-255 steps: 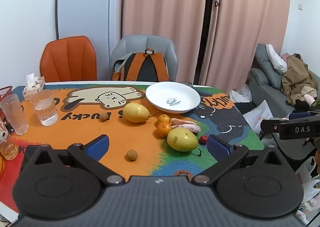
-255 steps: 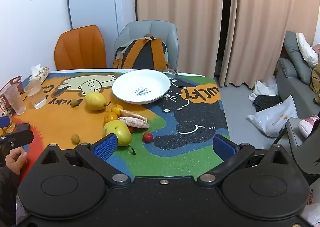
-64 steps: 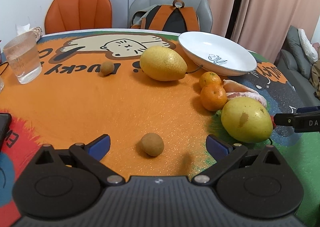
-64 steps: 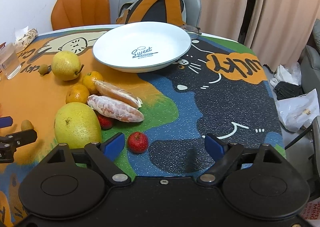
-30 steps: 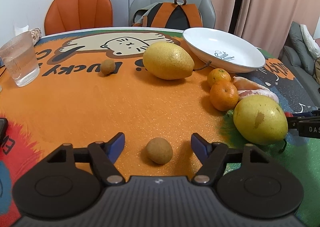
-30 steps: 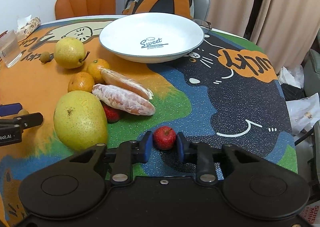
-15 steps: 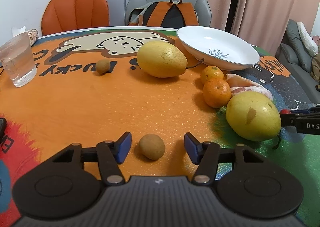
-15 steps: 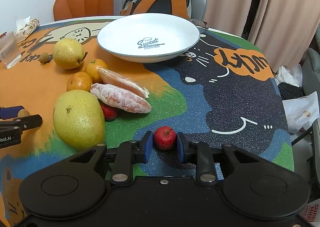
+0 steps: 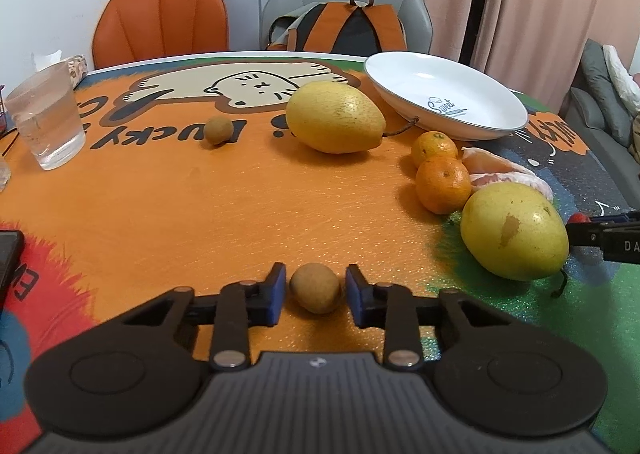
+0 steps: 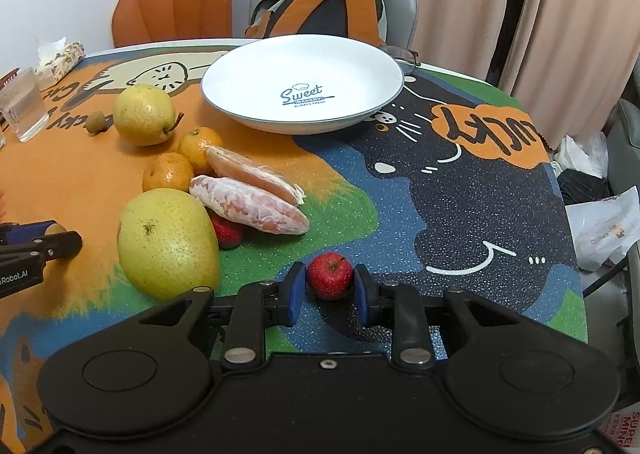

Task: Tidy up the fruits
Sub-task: 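Close the right gripper on the red apple while the left gripper closes on the kiwi, then carry the red apple in the right gripper and kiwi in the left gripper over the white plate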

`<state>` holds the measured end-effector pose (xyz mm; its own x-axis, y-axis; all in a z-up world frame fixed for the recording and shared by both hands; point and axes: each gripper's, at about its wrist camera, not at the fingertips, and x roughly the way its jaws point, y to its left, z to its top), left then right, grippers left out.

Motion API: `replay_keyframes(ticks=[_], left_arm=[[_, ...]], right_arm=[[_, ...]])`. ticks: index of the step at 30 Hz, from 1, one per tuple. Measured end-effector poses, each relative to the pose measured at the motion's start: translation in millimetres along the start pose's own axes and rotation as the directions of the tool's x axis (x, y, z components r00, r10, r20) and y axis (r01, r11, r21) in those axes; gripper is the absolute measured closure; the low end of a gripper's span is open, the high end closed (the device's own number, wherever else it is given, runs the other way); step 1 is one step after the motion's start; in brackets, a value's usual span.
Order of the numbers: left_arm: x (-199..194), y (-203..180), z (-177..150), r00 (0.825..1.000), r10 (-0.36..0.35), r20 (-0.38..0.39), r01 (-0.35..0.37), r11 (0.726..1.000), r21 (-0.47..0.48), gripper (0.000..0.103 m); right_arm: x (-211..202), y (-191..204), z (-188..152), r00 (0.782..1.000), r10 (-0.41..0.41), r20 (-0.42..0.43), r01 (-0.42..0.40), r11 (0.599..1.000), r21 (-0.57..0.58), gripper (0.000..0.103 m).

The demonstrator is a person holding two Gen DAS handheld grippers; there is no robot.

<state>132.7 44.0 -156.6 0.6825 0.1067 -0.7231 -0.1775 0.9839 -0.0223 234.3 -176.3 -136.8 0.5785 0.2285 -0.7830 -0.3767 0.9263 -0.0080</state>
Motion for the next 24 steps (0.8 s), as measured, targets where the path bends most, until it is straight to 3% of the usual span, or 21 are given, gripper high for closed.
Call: replay_keyframes(ticks=[24], left_arm=[[-14, 1, 9, 0.999, 0.032, 0.01, -0.031, 0.998, -0.047, 0.078]], right_arm=[[-13, -4, 7, 1.0, 0.009, 0.027, -0.009, 1.0, -0.002, 0.076]])
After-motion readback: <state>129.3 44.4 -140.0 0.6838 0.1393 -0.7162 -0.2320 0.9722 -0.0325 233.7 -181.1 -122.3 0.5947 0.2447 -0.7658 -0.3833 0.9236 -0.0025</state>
